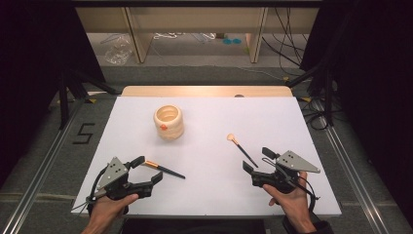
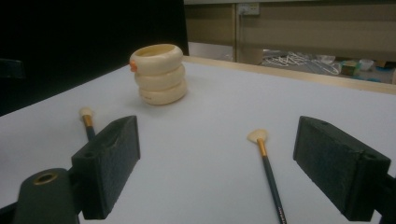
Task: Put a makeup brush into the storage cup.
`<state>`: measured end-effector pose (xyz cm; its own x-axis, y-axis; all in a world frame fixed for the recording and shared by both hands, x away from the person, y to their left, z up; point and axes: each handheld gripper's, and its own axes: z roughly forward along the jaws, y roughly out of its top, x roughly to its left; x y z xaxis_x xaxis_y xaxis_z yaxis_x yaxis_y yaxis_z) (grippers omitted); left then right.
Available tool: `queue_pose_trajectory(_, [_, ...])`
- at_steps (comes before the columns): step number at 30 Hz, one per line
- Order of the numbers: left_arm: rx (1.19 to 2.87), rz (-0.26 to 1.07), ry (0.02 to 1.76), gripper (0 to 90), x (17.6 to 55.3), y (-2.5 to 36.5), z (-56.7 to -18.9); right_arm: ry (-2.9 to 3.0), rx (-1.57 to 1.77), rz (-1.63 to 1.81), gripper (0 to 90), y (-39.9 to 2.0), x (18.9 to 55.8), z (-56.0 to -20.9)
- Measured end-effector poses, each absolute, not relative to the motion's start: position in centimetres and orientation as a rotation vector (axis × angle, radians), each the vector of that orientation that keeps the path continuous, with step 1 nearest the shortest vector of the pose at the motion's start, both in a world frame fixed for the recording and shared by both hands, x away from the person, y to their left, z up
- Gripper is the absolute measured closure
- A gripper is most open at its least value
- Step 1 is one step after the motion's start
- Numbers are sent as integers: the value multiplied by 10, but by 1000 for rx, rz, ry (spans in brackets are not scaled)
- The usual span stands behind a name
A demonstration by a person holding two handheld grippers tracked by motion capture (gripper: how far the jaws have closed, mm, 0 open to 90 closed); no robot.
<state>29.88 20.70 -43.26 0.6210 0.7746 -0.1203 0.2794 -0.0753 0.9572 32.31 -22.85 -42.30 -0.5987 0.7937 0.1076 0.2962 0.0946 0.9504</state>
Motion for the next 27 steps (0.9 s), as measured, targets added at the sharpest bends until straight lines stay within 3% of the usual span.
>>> queue_pose_trajectory(27, [1647, 515, 885, 160, 299, 207, -433, 1959, 1057, 1524, 160, -228, 323, -423])
